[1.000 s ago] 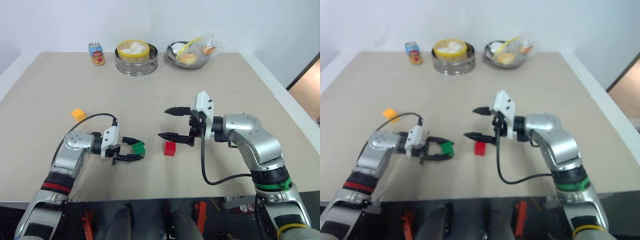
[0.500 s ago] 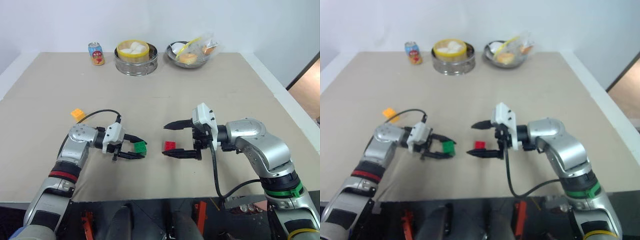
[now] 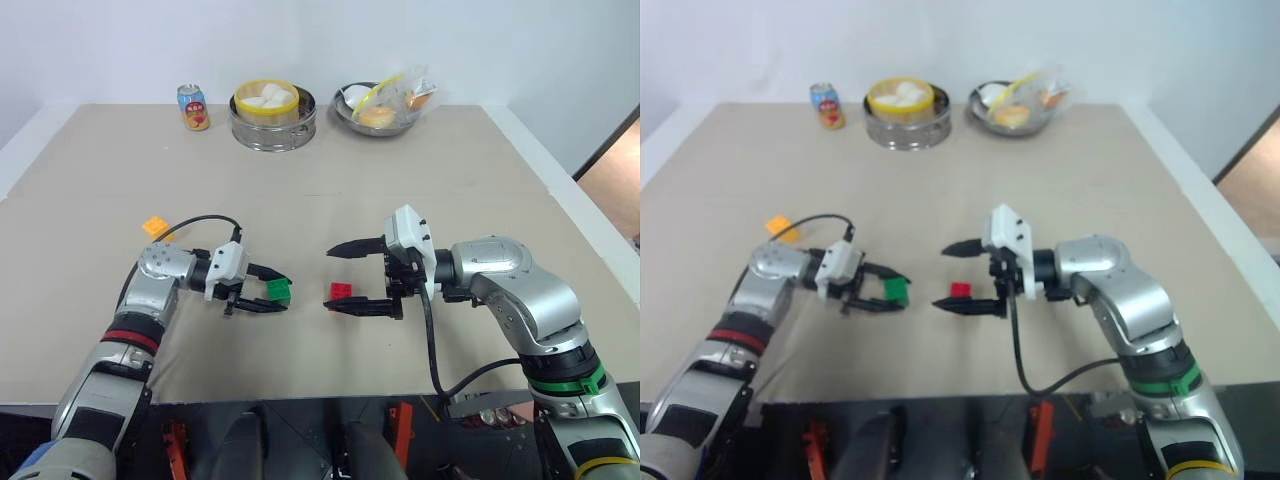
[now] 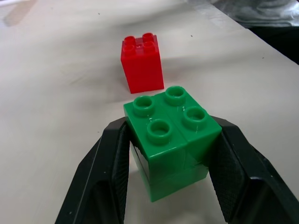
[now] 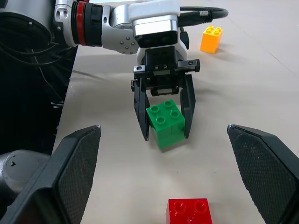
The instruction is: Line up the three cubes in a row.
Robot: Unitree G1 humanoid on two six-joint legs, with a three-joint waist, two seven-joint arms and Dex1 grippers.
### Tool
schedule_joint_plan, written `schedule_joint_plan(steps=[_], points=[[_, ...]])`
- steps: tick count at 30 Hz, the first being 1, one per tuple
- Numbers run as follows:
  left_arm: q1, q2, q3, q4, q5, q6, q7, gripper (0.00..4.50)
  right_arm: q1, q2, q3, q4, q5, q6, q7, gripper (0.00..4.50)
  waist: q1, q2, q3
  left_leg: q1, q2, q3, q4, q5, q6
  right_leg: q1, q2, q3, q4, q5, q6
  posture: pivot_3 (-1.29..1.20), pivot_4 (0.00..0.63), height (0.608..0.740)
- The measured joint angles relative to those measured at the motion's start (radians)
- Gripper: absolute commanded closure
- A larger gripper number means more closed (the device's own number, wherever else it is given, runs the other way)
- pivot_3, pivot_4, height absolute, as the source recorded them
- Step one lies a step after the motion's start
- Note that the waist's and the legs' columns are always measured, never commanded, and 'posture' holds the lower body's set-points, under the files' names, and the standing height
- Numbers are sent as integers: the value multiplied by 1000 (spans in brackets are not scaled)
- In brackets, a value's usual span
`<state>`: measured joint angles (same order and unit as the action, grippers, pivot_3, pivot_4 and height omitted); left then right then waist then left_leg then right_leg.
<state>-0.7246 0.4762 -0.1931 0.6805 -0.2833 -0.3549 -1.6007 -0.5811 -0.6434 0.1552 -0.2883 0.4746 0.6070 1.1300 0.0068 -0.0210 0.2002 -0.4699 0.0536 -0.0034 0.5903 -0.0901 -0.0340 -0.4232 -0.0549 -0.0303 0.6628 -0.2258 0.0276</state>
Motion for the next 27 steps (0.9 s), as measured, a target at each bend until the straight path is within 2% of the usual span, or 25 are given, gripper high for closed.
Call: schedule_joint_plan(steps=[20,21,26,27], points=[[-77,-30,-73,149,1,-103,-1,2702,17,-11,0,-1,1,2,-29,0,0,0,0,-1,0,0,1,0,0,0,0,0,0,0,0,0,150,740],[-82,-30,-74,161,2,-104,-1,1660,17,-12,0,-1,2,2,-32,0,0,0,0,-1,0,0,1,0,0,0,0,0,0,0,0,0,150,740],[-108,-29,-76,195,12,-124,-1,46,21,-13,0,-2,2,2,-38,0,0,0,0,-1,0,0,1,0,0,0,0,0,0,0,0,0,150,740],[-110,-30,-76,203,15,-130,-1,9,22,-13,0,-1,1,2,-39,0,0,0,0,-1,0,0,1,0,0,0,0,0,0,0,0,0,150,740]])
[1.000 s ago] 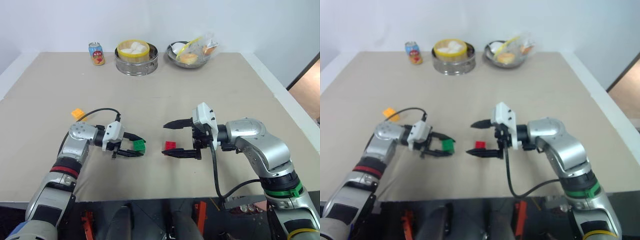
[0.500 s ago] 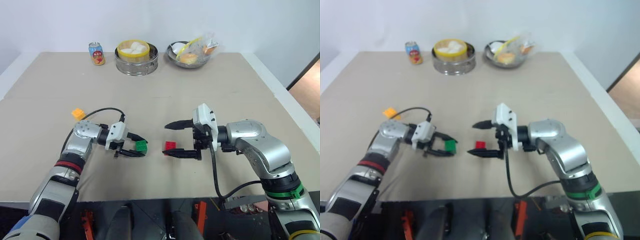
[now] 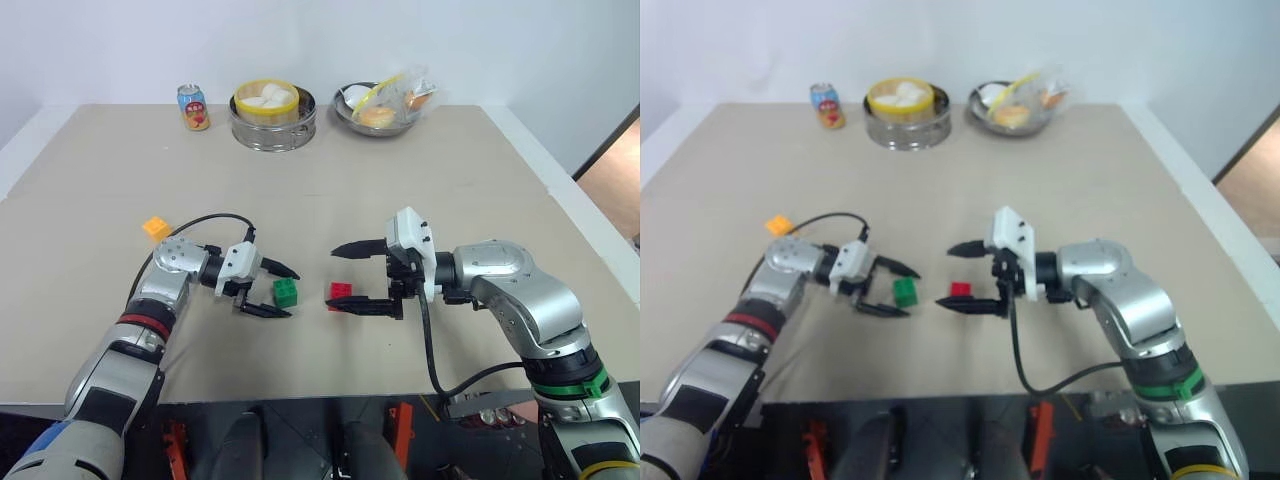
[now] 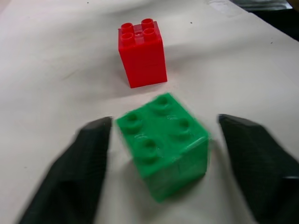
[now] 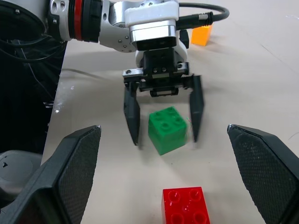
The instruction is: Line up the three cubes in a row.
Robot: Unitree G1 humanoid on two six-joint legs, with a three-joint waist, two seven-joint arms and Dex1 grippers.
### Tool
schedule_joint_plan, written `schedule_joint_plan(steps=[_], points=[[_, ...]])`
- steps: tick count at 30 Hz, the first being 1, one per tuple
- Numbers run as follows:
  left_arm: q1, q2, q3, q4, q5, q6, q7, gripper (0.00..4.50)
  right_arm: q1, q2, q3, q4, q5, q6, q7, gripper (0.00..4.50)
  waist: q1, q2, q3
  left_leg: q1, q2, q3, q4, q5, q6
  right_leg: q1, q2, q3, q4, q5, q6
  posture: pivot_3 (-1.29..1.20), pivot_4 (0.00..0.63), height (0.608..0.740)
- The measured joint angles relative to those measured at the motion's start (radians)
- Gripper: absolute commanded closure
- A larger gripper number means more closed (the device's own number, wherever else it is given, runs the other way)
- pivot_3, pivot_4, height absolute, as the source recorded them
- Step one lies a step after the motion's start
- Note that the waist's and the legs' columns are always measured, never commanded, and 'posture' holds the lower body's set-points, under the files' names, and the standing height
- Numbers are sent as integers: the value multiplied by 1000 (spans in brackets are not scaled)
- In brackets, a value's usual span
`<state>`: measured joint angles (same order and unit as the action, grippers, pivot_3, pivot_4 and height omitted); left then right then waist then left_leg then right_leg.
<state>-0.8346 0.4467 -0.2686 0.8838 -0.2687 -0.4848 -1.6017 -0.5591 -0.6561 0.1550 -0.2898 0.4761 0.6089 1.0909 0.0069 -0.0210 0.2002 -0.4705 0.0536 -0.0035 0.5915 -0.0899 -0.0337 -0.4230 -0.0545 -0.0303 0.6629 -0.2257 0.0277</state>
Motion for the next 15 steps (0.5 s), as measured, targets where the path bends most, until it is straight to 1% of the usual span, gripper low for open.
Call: schedule_joint_plan(steps=[5,8,11,12,14,15], points=[[-2,2,1,10,6,-16,0,9,0,0,0,0,0,0,-2,0,0,0,0,0,0,0,0,0,0,0,0,0,0,0,0,0,150,740],[-1,28,4,-20,-4,8,-1,9,0,0,0,0,0,-1,-4,0,0,0,0,0,1,0,0,0,0,0,1,0,0,0,0,0,150,740],[9,79,37,-117,-31,70,-6,9,0,1,0,0,0,-1,-5,0,0,0,0,0,1,0,0,0,0,0,1,0,0,0,0,0,150,740],[49,114,65,-216,-57,131,0,9,0,3,0,0,1,-3,-5,0,-3,0,0,0,2,0,0,0,0,0,1,0,0,0,0,0,150,740],[92,145,86,-295,-75,192,7,9,0,4,0,0,1,-3,-6,0,-4,0,0,0,2,0,0,0,0,0,1,0,0,0,0,0,150,740],[141,178,99,-379,-90,251,24,9,-1,7,0,0,3,-3,-6,0,-6,0,0,0,4,0,0,0,-1,0,2,0,0,0,0,0,150,740]])
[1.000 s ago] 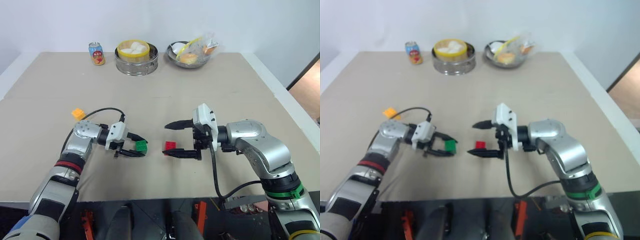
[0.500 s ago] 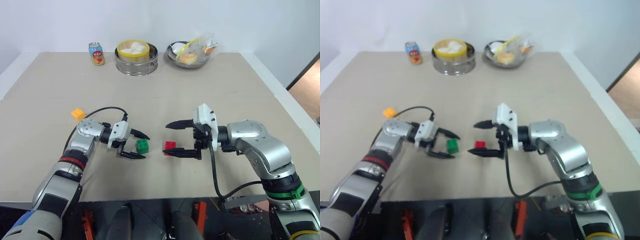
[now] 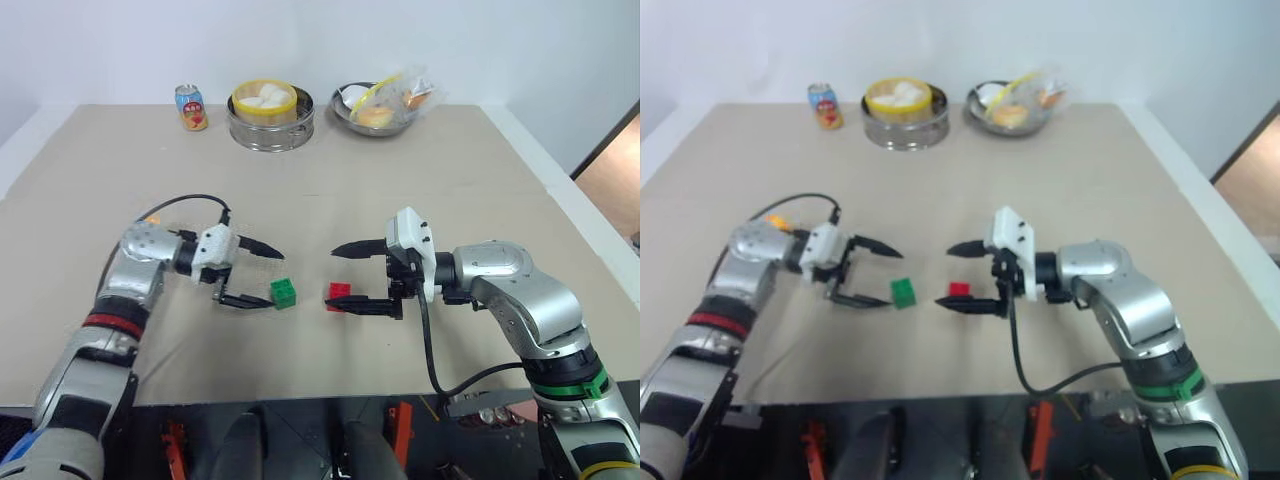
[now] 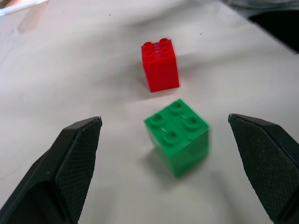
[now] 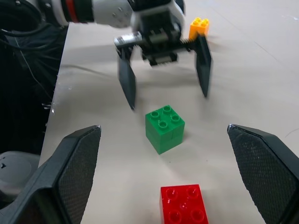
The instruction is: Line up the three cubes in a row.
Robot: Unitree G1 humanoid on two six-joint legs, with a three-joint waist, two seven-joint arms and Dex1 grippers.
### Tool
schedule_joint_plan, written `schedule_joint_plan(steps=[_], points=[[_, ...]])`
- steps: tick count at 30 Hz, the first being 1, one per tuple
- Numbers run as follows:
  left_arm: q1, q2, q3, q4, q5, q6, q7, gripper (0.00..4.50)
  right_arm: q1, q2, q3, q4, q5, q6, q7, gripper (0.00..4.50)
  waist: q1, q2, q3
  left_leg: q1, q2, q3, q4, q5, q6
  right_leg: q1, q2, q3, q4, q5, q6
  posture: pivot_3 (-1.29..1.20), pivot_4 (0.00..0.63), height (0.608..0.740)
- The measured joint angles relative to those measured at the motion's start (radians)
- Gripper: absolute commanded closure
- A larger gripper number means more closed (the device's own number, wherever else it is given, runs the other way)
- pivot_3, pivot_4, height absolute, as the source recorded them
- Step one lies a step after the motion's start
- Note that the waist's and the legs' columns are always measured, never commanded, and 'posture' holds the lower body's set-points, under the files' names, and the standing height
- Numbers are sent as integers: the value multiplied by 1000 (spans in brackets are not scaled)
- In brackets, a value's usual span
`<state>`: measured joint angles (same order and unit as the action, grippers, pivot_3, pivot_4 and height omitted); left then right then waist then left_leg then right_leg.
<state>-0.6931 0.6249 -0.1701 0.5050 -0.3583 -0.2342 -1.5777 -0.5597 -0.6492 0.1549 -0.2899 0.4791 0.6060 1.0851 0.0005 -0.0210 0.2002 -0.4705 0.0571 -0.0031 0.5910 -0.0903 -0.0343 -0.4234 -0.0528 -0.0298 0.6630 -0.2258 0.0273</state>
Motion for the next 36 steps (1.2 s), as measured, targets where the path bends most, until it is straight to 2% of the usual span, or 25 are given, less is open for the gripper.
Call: schedule_joint_plan(steps=[4,8,9,10,13,18,22,28,32,36], points=[[157,104,84,-284,-73,257,110,9,-9,13,-1,1,9,0,0,0,1,0,0,0,5,1,0,0,-1,0,3,-2,0,0,-2,0,150,740],[236,115,236,-435,-130,452,357,9,-22,33,-3,14,11,0,-2,0,2,0,0,0,6,1,0,-1,-3,0,2,-3,0,0,-2,0,150,740],[255,93,293,-463,-127,481,469,9,-34,41,-3,19,11,-2,-2,0,2,0,0,0,6,2,0,-2,-3,0,2,-3,0,1,-3,0,150,740],[257,88,303,-466,-126,484,493,9,-36,41,-3,20,11,-3,-2,0,2,0,0,0,6,2,0,-2,-3,0,2,-3,0,1,-3,0,150,740],[311,-11,404,-546,-78,544,797,9,-45,57,-3,36,7,-21,-4,0,4,-1,0,1,6,3,1,-1,-2,1,2,-2,0,1,-2,0,150,740],[392,-155,464,-656,82,616,1223,9,-45,68,-2,61,-1,-44,-3,0,7,-1,0,1,6,4,1,-1,-1,0,2,-1,0,2,-1,0,150,740],[392,-262,498,-681,157,663,1457,9,-46,77,0,84,-15,-64,1,0,7,-2,-1,1,6,4,2,-1,-2,1,3,-1,0,3,-1,0,150,740],[330,-319,478,-652,245,686,1615,9,-58,83,12,119,-37,-100,11,0,7,-2,-1,1,6,4,4,-2,-3,1,3,-1,0,5,-1,0,150,740],[318,-312,442,-586,263,656,1590,9,-69,88,18,124,-48,-111,16,0,7,-2,-1,1,6,4,4,-2,-3,1,3,-1,0,5,-1,0,150,740],[304,-258,426,-493,249,621,1491,9,-70,87,18,125,-53,-115,18,0,7,-2,-1,1,6,4,4,-2,-3,0,3,-1,0,5,-1,0,150,740]])
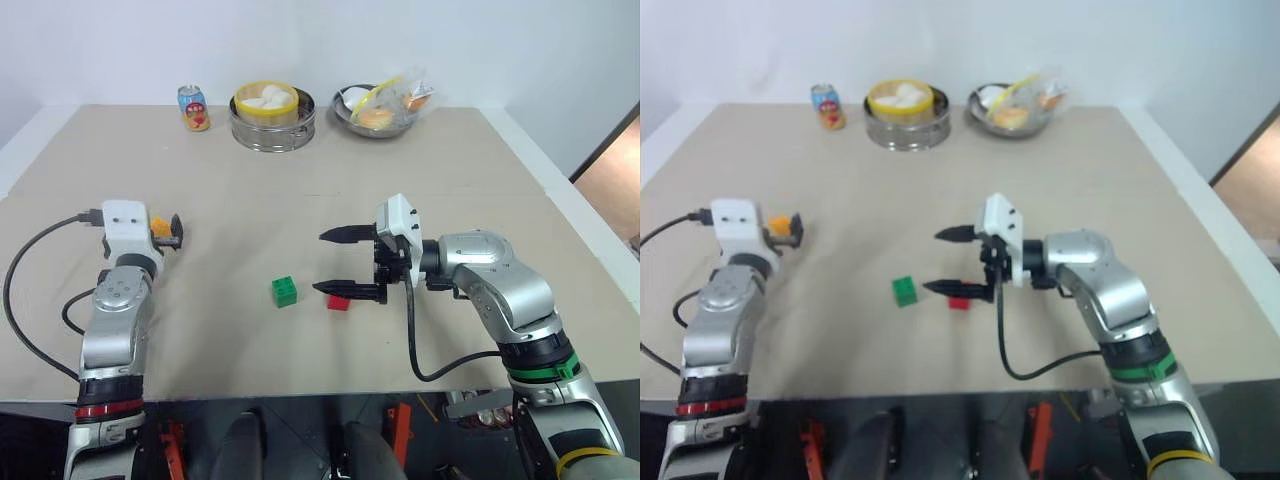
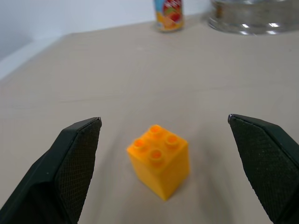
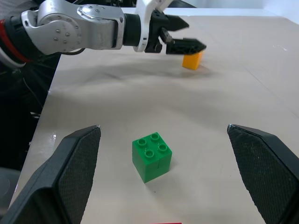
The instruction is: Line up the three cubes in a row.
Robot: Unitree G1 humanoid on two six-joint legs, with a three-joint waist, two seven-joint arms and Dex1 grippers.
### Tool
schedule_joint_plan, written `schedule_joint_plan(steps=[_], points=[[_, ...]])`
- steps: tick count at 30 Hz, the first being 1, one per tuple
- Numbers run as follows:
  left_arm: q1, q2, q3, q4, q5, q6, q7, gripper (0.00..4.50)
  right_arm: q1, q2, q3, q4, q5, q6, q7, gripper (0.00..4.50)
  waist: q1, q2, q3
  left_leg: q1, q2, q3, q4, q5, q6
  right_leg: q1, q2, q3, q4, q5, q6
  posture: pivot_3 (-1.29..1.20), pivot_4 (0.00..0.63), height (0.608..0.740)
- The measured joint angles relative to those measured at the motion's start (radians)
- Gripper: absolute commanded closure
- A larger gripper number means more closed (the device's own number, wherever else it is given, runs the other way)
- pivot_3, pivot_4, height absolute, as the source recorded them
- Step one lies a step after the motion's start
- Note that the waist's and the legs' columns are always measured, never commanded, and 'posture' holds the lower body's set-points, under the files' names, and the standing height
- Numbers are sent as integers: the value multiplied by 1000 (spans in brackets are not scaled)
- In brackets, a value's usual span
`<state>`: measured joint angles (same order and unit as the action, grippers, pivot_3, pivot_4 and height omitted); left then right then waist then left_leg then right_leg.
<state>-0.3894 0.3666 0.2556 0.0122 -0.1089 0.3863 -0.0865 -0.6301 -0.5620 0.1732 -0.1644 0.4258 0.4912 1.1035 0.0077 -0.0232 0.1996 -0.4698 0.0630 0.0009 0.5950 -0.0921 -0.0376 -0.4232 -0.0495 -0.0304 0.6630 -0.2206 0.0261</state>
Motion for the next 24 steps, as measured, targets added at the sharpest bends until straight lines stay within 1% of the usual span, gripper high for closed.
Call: schedule_joint_plan(steps=[1,6,9,15,24], points=[[-8,32,-2,37,-7,-20,-38,9,0,-2,0,0,0,0,0,0,0,0,0,0,0,0,0,0,0,0,0,0,0,0,0,0,150,740],[-25,89,-1,104,-16,-68,-117,9,1,-7,0,-1,0,2,-2,0,0,0,0,0,0,0,0,0,0,0,-1,0,0,0,0,0,150,740],[-57,141,-4,181,-20,-110,-186,9,9,-15,-1,-8,0,8,-16,0,0,0,0,0,0,0,0,0,-1,0,-1,0,0,0,0,0,150,740],[-99,167,-19,283,-29,-152,-275,9,17,-22,-2,-13,0,13,-28,0,0,0,0,0,0,1,0,-1,-1,-1,-1,0,0,0,0,0,150,740],[-191,215,-15,475,-70,-148,-388,9,23,-34,-2,-19,0,17,-38,0,0,0,0,0,0,1,-1,-1,-1,-1,-1,-1,0,0,0,0,150,740]])
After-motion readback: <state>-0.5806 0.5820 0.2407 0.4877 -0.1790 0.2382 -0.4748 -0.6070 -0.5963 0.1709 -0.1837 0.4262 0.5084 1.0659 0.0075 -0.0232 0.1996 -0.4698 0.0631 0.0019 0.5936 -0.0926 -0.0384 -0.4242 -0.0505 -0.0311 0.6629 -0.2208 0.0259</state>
